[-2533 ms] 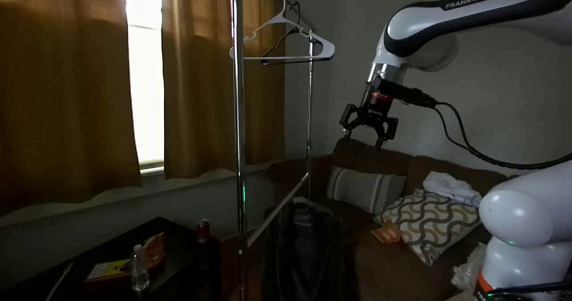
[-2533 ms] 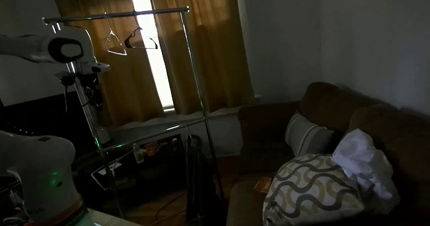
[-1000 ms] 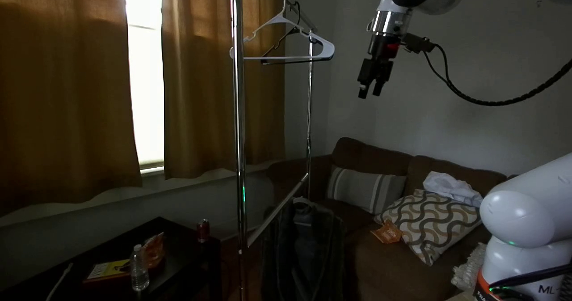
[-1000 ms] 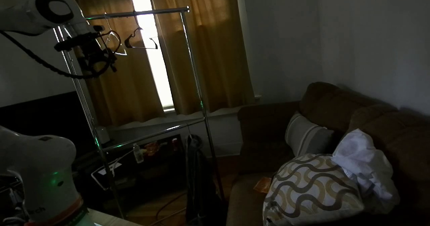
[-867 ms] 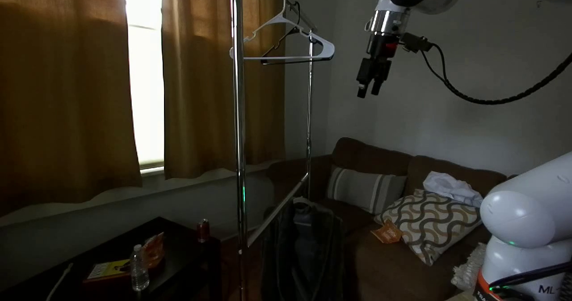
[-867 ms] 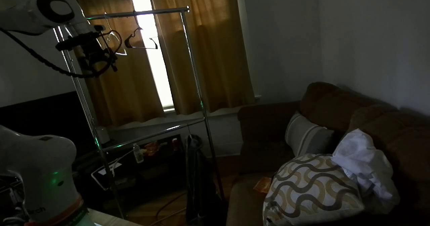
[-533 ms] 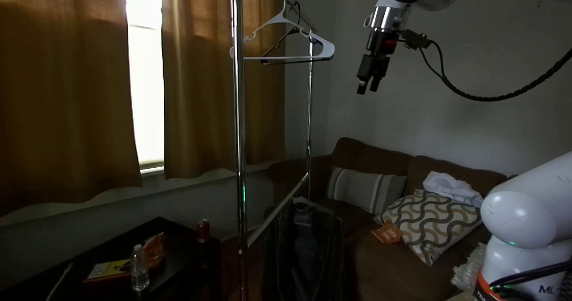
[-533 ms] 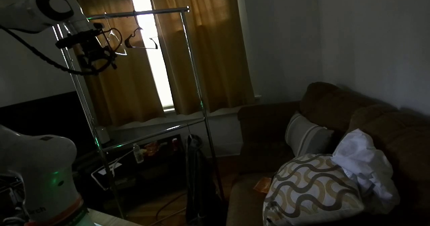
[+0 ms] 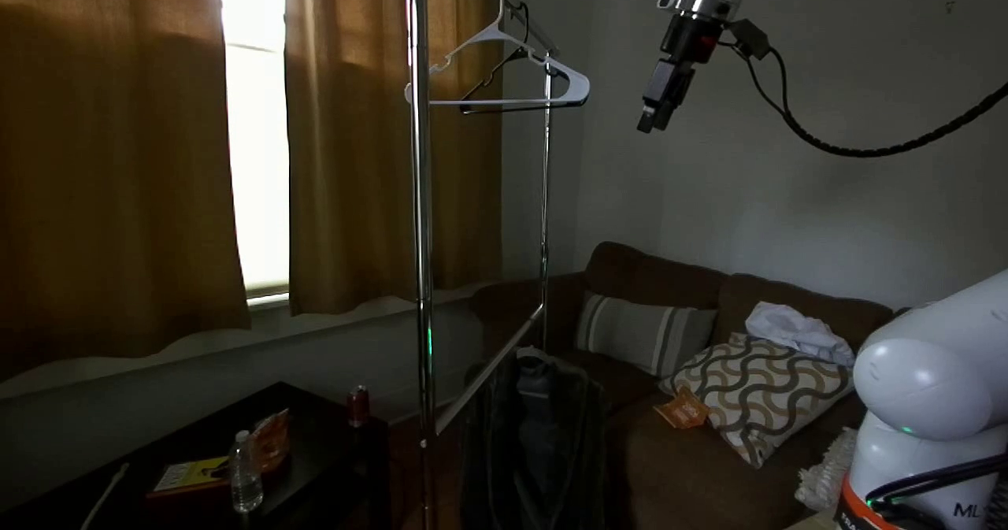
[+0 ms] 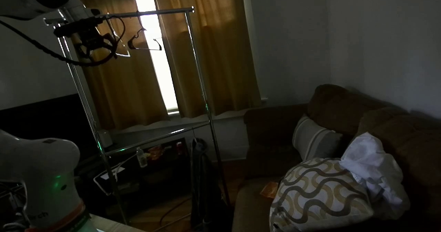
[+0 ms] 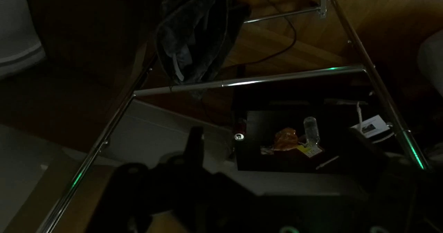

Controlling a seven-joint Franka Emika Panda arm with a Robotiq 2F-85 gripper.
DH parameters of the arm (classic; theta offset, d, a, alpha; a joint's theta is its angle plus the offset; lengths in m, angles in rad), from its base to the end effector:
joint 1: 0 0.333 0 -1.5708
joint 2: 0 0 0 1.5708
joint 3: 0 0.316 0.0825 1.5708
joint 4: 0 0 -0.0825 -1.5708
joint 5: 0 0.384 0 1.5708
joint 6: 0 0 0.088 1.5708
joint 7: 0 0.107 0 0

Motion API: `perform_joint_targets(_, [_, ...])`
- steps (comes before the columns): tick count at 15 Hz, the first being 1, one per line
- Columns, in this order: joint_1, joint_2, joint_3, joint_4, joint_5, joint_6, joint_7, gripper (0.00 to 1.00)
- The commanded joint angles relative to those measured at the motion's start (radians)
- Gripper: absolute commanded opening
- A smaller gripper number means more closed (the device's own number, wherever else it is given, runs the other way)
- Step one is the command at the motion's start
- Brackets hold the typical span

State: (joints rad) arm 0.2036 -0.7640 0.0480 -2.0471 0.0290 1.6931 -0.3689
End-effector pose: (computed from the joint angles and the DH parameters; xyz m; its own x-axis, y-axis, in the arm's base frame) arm 0.2967 0.0889 0.7428 0.7414 0.5604 0.3692 0.5482 -0.8231 0.1485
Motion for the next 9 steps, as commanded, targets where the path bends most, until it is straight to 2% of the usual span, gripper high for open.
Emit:
perform_joint_targets(1, [0.041, 0.025, -0.020, 0.016, 0.040, 0.064, -0.035, 1.00])
perform_joint_targets(9, [0.104, 0.112, -0.018, 0.081, 0.086, 0.375, -0.118, 1.00])
